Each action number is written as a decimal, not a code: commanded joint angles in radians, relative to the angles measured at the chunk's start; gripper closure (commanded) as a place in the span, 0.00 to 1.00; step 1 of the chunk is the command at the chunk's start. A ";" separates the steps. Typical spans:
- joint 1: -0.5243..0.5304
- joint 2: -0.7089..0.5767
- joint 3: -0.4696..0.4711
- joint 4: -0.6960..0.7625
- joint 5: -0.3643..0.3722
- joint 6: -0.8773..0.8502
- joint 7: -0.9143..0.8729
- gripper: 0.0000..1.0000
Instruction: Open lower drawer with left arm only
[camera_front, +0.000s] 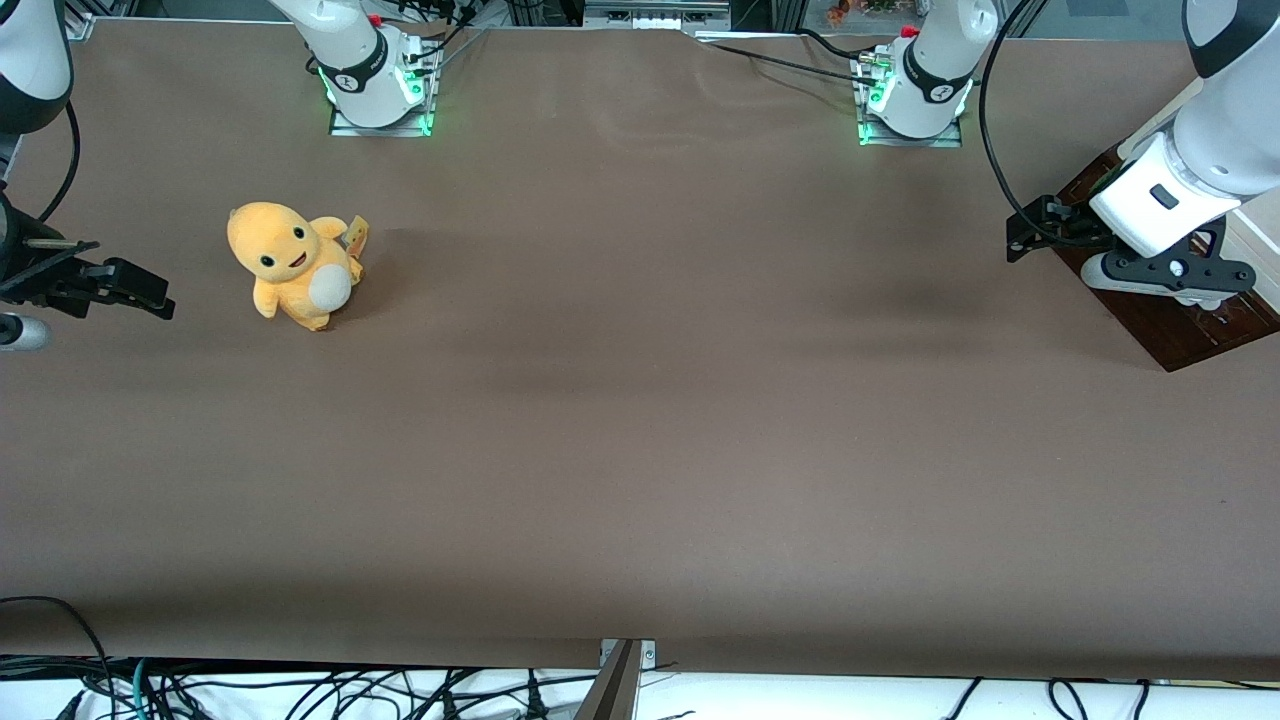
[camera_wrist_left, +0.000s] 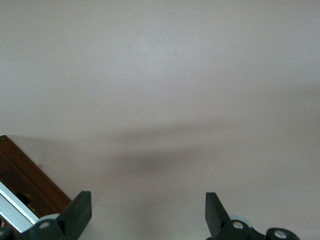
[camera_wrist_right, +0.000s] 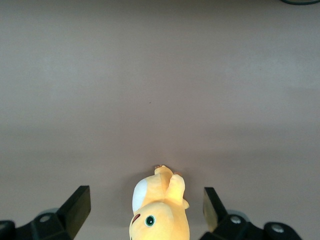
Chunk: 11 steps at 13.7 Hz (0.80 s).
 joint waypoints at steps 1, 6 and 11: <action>0.001 0.015 -0.002 0.034 -0.014 -0.027 -0.003 0.00; -0.004 0.017 -0.004 0.034 -0.012 -0.030 0.002 0.00; 0.005 0.081 -0.002 0.034 -0.014 -0.070 0.016 0.00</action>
